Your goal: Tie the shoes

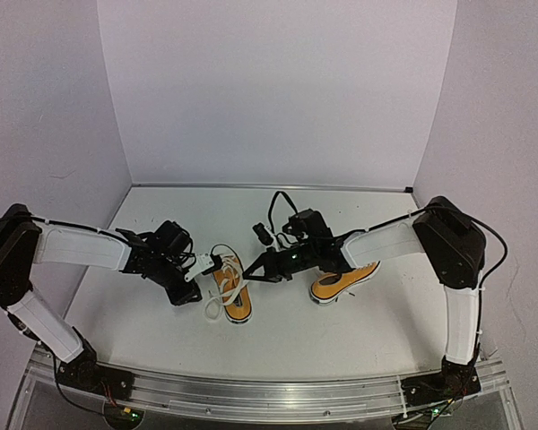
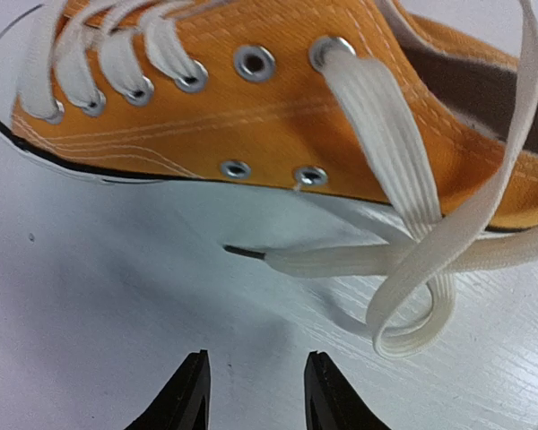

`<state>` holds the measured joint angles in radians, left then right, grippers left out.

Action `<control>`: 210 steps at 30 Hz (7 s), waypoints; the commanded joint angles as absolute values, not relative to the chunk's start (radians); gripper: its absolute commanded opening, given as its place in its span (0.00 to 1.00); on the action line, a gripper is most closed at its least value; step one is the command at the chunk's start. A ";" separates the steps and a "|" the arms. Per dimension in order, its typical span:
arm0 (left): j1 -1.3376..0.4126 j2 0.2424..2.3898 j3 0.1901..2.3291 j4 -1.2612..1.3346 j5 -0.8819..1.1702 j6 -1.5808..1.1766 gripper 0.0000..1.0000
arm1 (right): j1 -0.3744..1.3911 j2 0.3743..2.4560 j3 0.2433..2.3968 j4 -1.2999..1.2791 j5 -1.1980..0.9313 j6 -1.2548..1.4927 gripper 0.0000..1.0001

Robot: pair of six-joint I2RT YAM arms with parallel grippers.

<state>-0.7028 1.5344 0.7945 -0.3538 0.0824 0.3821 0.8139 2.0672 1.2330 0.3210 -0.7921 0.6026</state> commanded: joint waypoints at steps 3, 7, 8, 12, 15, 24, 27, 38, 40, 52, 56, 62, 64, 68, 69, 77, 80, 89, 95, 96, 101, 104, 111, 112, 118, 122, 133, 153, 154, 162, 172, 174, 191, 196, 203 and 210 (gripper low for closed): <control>-0.719 1.545 0.785 -0.288 0.149 0.492 0.37 | 0.810 2.086 1.272 0.339 -0.813 0.605 0.00; -0.729 1.554 0.779 -0.246 0.154 0.540 0.36 | 0.810 2.088 1.275 0.339 -0.818 0.606 0.00; -0.729 1.548 0.773 -0.229 0.159 0.547 0.36 | 0.810 2.088 1.275 0.339 -0.818 0.606 0.00; -0.729 1.539 0.768 -0.195 0.169 0.603 0.36 | 0.810 2.088 1.277 0.339 -0.818 0.609 0.00; -0.729 1.569 0.792 -0.204 0.185 0.630 0.36 | 0.810 2.089 1.280 0.339 -0.819 0.610 0.00; -0.729 1.661 0.845 -0.247 0.204 0.698 0.33 | 0.809 2.085 1.278 0.337 -0.821 0.608 0.00; -0.730 1.673 0.838 -0.228 0.194 0.711 0.35 | 0.808 2.089 1.278 0.337 -0.821 0.609 0.00; -0.751 1.658 0.842 -0.183 0.177 0.758 0.41 | 0.808 2.097 1.278 0.337 -0.826 0.609 0.00; -0.762 1.655 0.836 -0.159 0.154 0.766 0.42 | 0.808 2.097 1.278 0.337 -0.827 0.610 0.00; -0.785 1.701 0.839 -0.146 0.118 0.803 0.13 | 0.808 2.099 1.279 0.337 -0.832 0.610 0.00; -0.785 1.619 0.807 -0.135 0.110 0.752 0.00 | 0.805 2.089 1.275 0.336 -0.832 0.610 0.00; -0.785 1.461 0.760 -0.140 0.007 0.604 0.00 | 0.795 2.062 1.252 0.334 -0.830 0.613 0.00; -0.785 1.430 0.754 -0.145 -0.059 0.561 0.00 | 0.791 2.052 1.243 0.333 -0.828 0.613 0.00; -0.785 1.404 0.765 -0.179 -0.197 0.474 0.00 | 0.780 2.033 1.226 0.326 -0.828 0.610 0.00; -0.785 1.402 0.772 -0.194 -0.251 0.444 0.00 | 0.778 2.028 1.220 0.324 -0.827 0.609 0.00; -0.683 1.388 0.862 -0.312 -0.522 0.156 0.00 | 0.753 1.972 1.172 0.284 -0.815 0.584 0.00; -0.586 1.425 0.931 -0.406 -0.511 -0.011 0.00 | 0.739 1.949 1.154 0.254 -0.806 0.562 0.00; -0.502 1.603 1.057 -0.516 -0.293 -0.271 0.00 | 0.721 1.984 1.146 0.206 -0.756 0.523 0.00; -0.528 1.682 1.018 -0.367 -0.053 -0.328 0.00 | 0.781 2.116 1.227 0.206 -0.773 0.511 0.00; -0.537 1.696 1.017 -0.349 -0.043 -0.324 0.00 | 0.790 2.129 1.237 0.206 -0.774 0.512 0.00; -0.594 1.794 1.034 -0.269 0.033 -0.323 0.00 | 0.819 2.181 1.270 0.207 -0.773 0.516 0.00; -0.609 1.848 1.062 -0.214 0.076 -0.339 0.00 | 0.833 2.196 1.290 0.207 -0.774 0.524 0.00; -0.617 1.877 1.101 -0.162 0.110 -0.332 0.00 | 0.849 2.190 1.311 0.205 -0.768 0.529 0.00; -0.617 1.871 1.105 -0.175 0.102 -0.329 0.00 | 0.845 2.178 1.302 0.204 -0.762 0.528 0.00; -0.572 1.736 1.062 -0.213 0.032 -0.375 0.00 | 0.765 1.999 1.172 0.204 -0.678 0.519 0.00; -0.541 1.615 1.059 -0.268 -0.115 -0.421 0.00 | 0.703 1.814 1.084 0.192 -0.582 0.509 0.00; -0.313 1.411 1.002 -0.457 -0.322 -0.560 0.00 | 0.579 1.581 0.890 0.132 -0.401 0.520 0.00; -0.118 1.422 0.846 -0.519 -0.328 -0.630 0.00 | 0.479 1.388 0.718 -0.095 -0.064 0.569 0.00; -0.117 1.432 0.847 -0.520 -0.328 -0.629 0.00 | 0.472 1.380 0.712 -0.099 -0.053 0.570 0.00; -0.130 1.491 0.847 -0.480 -0.255 -0.542 0.00 | 0.461 1.476 0.723 -0.100 -0.115 0.510 0.00; -0.208 1.433 0.853 -0.467 -0.216 -0.434 0.50 | 0.460 1.490 0.788 -0.056 -0.262 0.428 0.32; -0.210 1.369 0.845 -0.444 -0.178 -0.407 0.83 | 0.461 1.453 0.794 -0.059 -0.257 0.423 0.60; -0.357 1.217 0.879 -0.110 -0.062 -0.273 0.99 | 0.460 1.332 1.035 0.009 -0.115 0.230 0.98; -0.351 1.259 0.957 -0.163 0.122 -0.132 0.99 | 0.461 1.484 1.143 0.085 -0.156 0.240 0.98; -0.522 1.415 0.969 -0.420 0.014 0.139 0.99 | 0.461 1.594 1.207 0.106 -0.335 0.241 0.98; -0.618 1.485 0.927 -0.463 0.056 0.351 0.99 | 0.460 1.610 1.171 0.134 -0.479 0.240 0.98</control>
